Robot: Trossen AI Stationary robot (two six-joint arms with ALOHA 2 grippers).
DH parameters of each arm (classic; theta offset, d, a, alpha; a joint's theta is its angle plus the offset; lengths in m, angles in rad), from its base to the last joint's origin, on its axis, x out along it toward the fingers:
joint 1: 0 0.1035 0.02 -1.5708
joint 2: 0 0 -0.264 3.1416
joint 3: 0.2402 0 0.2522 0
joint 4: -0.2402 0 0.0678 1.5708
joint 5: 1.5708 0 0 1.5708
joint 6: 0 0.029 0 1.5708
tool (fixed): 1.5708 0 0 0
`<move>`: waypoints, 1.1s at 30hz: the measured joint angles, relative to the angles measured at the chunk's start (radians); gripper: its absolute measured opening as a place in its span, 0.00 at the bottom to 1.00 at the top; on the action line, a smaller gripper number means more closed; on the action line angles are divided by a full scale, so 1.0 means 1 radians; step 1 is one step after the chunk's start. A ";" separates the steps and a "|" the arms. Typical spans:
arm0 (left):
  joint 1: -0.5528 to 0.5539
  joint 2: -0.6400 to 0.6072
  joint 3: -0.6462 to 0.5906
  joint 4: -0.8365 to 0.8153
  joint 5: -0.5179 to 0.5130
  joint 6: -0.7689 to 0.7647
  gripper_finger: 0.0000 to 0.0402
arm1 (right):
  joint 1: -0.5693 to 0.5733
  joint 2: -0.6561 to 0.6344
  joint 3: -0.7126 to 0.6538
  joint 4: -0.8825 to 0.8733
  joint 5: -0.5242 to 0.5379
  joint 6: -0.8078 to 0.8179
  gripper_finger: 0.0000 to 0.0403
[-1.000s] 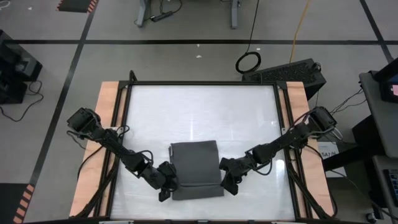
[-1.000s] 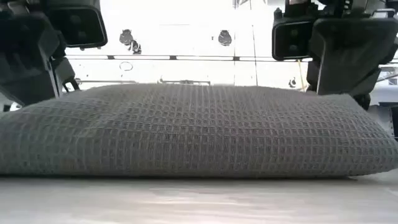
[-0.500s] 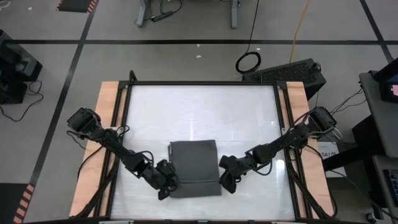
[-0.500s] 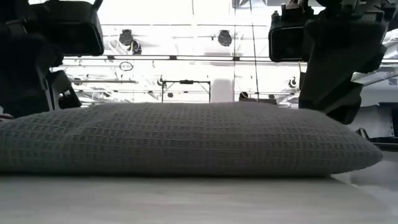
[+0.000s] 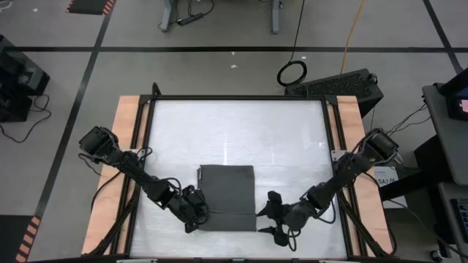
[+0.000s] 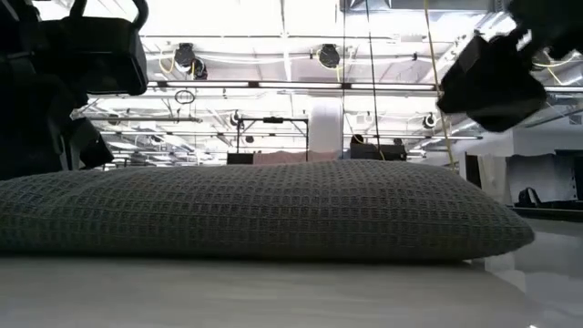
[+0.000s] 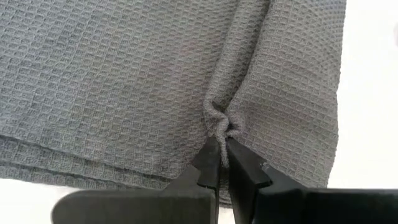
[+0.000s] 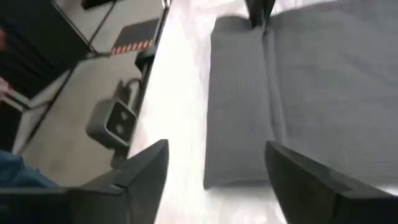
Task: Roll towel
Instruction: Roll the gray towel
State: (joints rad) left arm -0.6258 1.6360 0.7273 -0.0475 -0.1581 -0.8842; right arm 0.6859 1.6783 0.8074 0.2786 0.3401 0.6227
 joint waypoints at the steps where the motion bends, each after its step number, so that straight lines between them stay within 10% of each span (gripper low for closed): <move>1: 0.000 0.000 0.000 0.000 0.000 0.000 0.04 | 0.004 0.013 0.000 0.004 0.000 -0.015 0.67; 15: 0.000 0.000 0.000 -0.025 0.000 0.000 0.04 | -0.005 0.201 0.000 0.306 0.052 -0.174 0.71; 33: 0.000 0.000 0.003 -0.018 0.010 0.000 0.08 | -0.033 0.266 0.000 0.291 0.063 -0.160 0.71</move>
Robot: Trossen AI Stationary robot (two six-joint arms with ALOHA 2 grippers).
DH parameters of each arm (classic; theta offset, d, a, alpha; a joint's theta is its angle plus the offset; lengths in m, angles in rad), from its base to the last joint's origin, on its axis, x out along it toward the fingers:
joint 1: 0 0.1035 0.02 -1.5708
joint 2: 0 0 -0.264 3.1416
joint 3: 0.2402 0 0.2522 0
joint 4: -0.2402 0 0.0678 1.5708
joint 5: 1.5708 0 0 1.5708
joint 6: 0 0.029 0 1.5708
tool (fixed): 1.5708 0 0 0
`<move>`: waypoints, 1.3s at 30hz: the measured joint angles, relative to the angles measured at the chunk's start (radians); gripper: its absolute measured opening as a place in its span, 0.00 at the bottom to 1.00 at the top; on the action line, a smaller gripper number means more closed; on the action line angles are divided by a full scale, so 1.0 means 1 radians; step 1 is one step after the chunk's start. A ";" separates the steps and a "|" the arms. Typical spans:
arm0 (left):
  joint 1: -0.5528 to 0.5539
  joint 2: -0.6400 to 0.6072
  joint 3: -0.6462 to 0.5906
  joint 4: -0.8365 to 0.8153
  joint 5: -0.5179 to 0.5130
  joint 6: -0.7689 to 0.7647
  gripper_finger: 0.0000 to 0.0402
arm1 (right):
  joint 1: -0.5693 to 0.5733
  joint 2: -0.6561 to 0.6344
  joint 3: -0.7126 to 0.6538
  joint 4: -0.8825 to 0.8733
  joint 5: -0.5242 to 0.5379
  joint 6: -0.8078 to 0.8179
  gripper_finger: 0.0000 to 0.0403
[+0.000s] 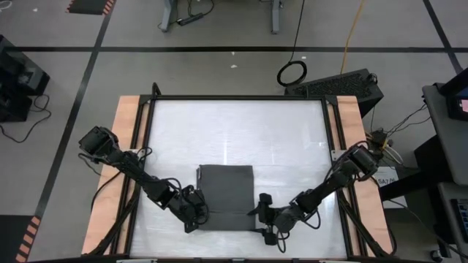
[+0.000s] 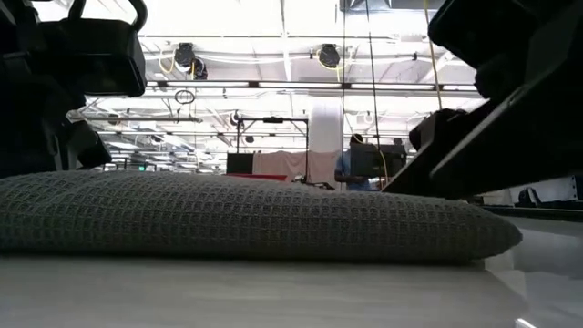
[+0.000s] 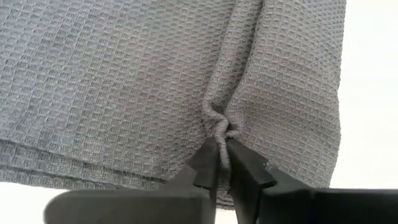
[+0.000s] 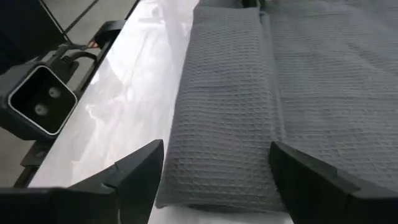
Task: Roll towel
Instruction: Roll the gray towel
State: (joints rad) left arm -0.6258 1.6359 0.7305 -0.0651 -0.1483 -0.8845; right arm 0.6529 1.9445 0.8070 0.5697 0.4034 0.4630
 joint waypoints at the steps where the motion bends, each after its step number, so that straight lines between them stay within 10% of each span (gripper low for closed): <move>1: -0.001 0.000 0.001 0.001 0.000 0.000 0.10 | -0.004 0.004 0.000 0.001 -0.015 -0.001 0.71; 21: -0.020 -0.257 0.127 -0.364 0.092 0.136 0.62 | -0.012 0.037 0.002 -0.009 -0.040 0.046 0.71; 39: -0.133 0.016 0.135 0.138 -0.180 0.370 0.93 | -0.012 0.037 0.002 -0.017 -0.042 0.030 0.71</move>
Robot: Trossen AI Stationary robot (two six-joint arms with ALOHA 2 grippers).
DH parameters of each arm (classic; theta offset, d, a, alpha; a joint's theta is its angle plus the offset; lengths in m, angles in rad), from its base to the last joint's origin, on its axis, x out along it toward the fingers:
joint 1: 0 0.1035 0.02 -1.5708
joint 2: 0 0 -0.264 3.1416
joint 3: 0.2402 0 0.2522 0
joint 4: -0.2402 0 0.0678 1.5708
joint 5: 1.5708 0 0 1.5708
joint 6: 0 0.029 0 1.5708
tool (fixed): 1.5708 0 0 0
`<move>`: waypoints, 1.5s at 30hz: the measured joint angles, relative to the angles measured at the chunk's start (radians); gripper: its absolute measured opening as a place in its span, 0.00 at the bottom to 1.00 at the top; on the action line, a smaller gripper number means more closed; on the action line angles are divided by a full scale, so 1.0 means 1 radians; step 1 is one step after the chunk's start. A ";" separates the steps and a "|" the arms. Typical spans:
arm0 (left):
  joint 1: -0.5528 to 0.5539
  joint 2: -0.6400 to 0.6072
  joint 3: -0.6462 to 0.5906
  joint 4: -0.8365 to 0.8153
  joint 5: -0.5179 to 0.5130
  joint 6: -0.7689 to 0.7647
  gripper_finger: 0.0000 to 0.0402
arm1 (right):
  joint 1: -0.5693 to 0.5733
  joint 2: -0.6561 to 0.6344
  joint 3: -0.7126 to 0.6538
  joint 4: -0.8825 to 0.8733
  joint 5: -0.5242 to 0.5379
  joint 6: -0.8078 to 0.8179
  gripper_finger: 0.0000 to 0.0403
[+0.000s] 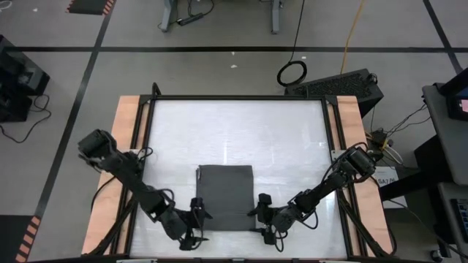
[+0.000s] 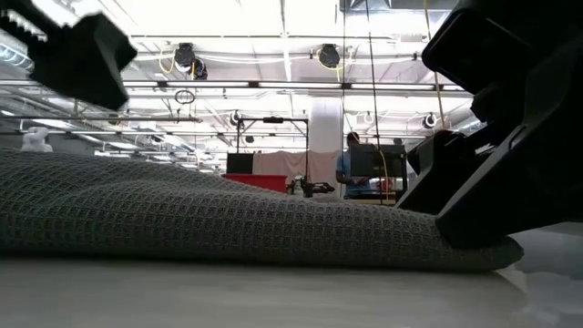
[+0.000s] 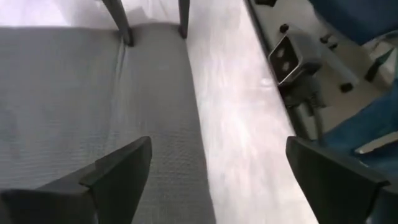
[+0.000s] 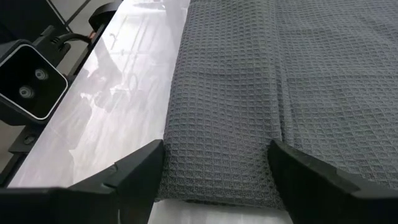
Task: Roll towel
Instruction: Roll the gray towel
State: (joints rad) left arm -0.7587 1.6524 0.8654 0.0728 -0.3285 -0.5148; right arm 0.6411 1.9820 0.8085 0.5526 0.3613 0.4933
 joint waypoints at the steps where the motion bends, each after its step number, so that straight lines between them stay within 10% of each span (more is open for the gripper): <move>1: -0.003 0.021 0.000 0.013 -0.007 -0.001 0.94 | 0.000 0.000 0.000 0.000 0.000 0.005 0.71; 18: -0.010 0.108 0.000 -0.160 -0.040 -0.116 0.91 | 0.000 0.000 -0.001 -0.003 0.003 0.009 0.70; 30: -0.010 0.113 -0.005 -0.192 0.009 -0.134 0.69 | 0.000 0.001 -0.001 -0.010 0.003 0.000 0.68; 45: -0.010 0.113 -0.006 -0.190 0.032 -0.162 0.31 | -0.001 0.002 -0.002 -0.006 0.000 0.023 0.30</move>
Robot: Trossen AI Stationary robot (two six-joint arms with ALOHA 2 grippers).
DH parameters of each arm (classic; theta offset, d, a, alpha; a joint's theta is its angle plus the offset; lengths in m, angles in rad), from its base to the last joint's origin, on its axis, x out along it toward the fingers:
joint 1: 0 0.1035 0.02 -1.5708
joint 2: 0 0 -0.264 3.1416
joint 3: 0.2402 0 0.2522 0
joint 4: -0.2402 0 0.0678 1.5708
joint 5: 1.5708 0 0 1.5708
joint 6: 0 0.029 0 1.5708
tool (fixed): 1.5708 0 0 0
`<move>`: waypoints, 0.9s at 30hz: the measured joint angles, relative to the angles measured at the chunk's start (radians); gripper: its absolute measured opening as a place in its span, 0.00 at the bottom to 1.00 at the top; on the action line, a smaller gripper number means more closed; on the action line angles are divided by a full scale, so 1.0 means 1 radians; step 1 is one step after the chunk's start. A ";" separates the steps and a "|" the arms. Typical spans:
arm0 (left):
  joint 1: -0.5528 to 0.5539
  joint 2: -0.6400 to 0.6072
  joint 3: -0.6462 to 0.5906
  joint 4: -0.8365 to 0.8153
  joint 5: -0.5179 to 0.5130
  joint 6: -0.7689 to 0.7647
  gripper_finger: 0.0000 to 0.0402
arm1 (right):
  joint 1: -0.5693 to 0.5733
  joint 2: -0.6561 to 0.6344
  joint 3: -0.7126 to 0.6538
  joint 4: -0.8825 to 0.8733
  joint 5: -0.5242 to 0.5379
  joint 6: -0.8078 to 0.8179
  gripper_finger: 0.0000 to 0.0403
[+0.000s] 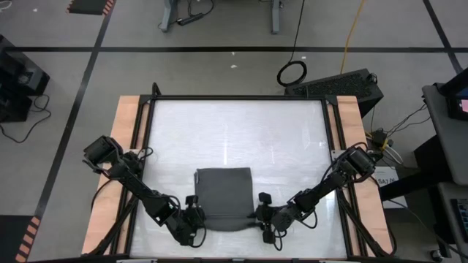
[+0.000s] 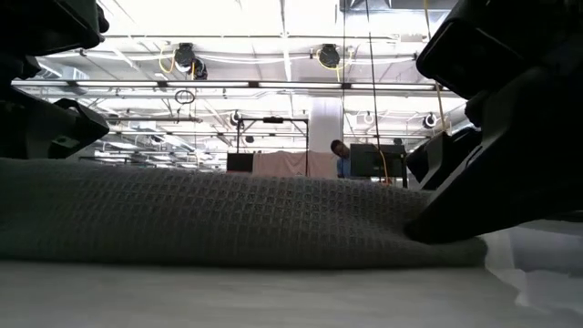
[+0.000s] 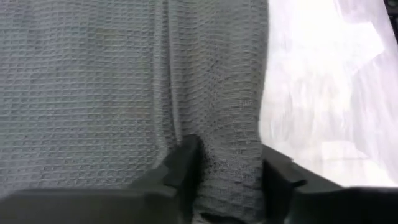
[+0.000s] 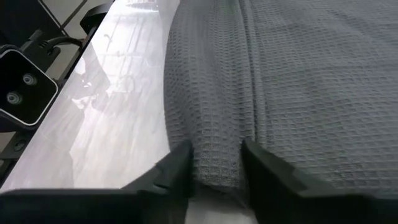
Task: Roll towel
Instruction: Roll the gray towel
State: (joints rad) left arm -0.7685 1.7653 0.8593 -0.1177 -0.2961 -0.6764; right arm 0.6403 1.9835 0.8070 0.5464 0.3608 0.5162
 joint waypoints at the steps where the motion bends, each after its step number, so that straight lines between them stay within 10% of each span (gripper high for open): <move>1: 0.000 0.000 0.000 0.003 0.005 0.000 0.27 | 0.000 0.000 0.000 0.005 0.000 0.000 0.26; 8: 0.000 -0.009 0.000 0.007 0.036 -0.061 0.04 | -0.003 -0.015 0.000 0.011 -0.049 0.052 0.03; 27: 0.003 -0.129 -0.002 0.117 0.271 -0.131 0.06 | -0.077 -0.045 0.000 0.181 -0.462 0.539 0.01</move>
State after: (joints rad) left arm -0.7660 1.6366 0.8574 -0.0010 -0.0254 -0.8074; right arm 0.5637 1.9385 0.8066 0.7275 -0.1008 1.0551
